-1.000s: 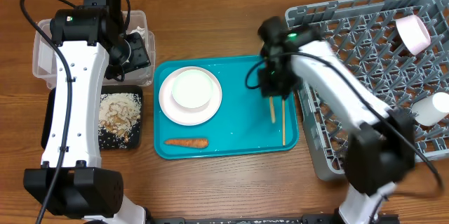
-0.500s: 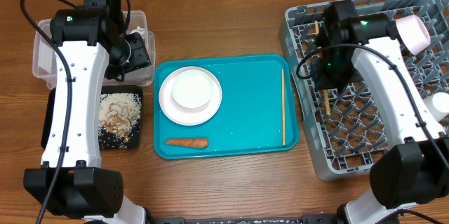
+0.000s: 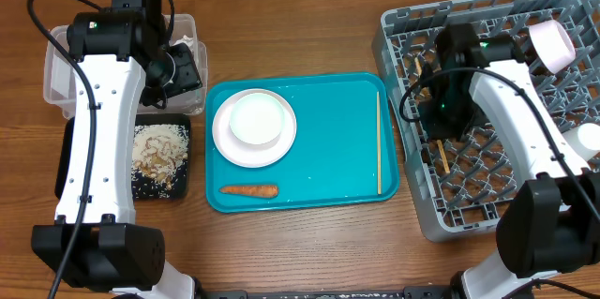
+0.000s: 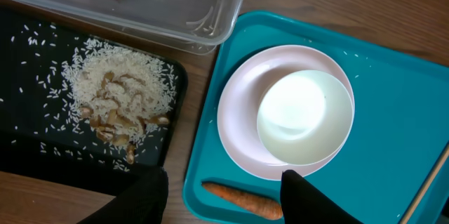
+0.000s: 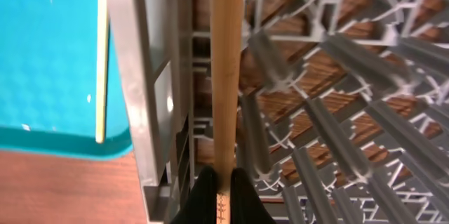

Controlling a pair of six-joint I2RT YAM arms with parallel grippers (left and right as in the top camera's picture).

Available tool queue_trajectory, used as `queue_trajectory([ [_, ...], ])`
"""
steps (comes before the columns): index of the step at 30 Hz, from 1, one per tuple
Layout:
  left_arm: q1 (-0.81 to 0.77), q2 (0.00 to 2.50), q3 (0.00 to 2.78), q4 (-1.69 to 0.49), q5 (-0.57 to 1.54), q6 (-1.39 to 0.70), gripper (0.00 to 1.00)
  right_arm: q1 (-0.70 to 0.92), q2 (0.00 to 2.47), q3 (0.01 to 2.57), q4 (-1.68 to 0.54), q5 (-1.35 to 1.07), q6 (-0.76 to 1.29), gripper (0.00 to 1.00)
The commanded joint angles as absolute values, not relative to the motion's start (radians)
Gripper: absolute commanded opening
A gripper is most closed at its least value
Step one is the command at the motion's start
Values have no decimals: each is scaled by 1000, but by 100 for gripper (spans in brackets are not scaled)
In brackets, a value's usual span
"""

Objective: Sort waste into correct bins and load items into the dishwasher
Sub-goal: 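Carry the chopstick right and drop it into the rack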

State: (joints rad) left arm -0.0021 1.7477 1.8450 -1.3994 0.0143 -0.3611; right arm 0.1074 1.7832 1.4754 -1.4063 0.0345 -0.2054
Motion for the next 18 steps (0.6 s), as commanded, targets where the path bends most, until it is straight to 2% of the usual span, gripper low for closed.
queue_trajectory([
  [1,1,1746,1852,-1400,19,-364,55,111,1786,1460,-1396,9,-270,4],
  [4,1,1746,1852,-1401,19,-364,54,111,1786,1459,-1390,9,-270,4],
  [5,1,1746,1852,-1401,19,-364,54,111,1786,1459,-1388,9,-270,9],
  [8,1,1746,1852,-1401,19,-364,55,111,1786,1459,-1388,9,-264,39],
  [9,1,1746,1852,-1401,19,-364,54,111,1786,1459,-1389,9,-262,43],
  [18,1,1746,1852,-1399,19,-363,54,111,1784,1550,-1416,9,-206,44],
])
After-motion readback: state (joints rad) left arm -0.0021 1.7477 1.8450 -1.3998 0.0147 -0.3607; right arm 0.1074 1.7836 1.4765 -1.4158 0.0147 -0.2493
